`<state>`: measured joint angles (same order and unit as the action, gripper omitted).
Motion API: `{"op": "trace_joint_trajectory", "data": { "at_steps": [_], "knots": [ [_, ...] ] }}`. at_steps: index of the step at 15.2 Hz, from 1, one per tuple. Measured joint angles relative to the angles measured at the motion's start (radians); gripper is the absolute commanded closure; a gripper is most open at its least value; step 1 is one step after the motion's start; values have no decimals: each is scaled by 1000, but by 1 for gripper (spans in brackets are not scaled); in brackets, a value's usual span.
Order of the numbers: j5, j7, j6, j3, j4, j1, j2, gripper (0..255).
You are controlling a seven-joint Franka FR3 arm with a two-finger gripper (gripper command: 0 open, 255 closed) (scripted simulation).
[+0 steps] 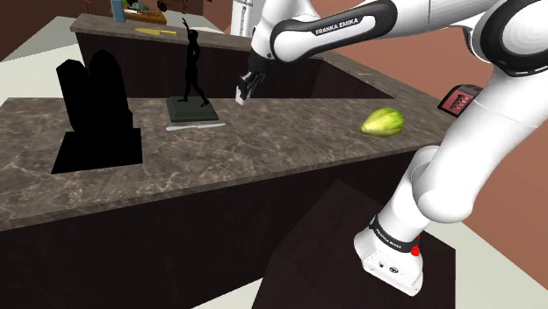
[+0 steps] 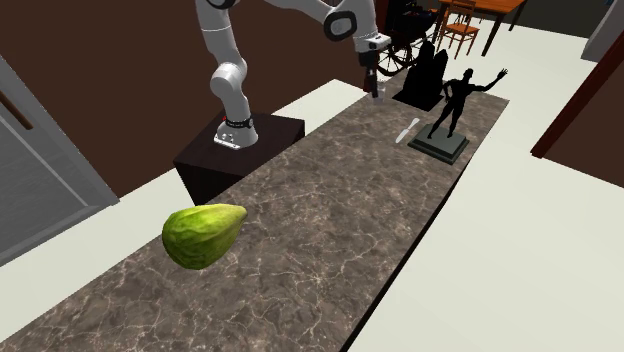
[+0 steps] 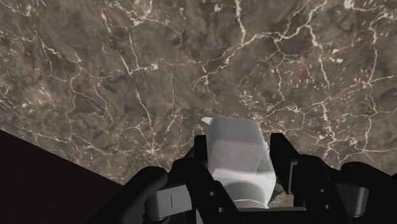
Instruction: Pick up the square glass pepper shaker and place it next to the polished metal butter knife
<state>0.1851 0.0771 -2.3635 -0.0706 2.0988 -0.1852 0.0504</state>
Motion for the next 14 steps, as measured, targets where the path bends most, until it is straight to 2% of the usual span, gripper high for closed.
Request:
{"op": "trace_joint_trajectory", "data": {
  "at_steps": [14],
  "knots": [
    [32, 43, -181, -4, 103, 4, -80, 255]
  ]
}}
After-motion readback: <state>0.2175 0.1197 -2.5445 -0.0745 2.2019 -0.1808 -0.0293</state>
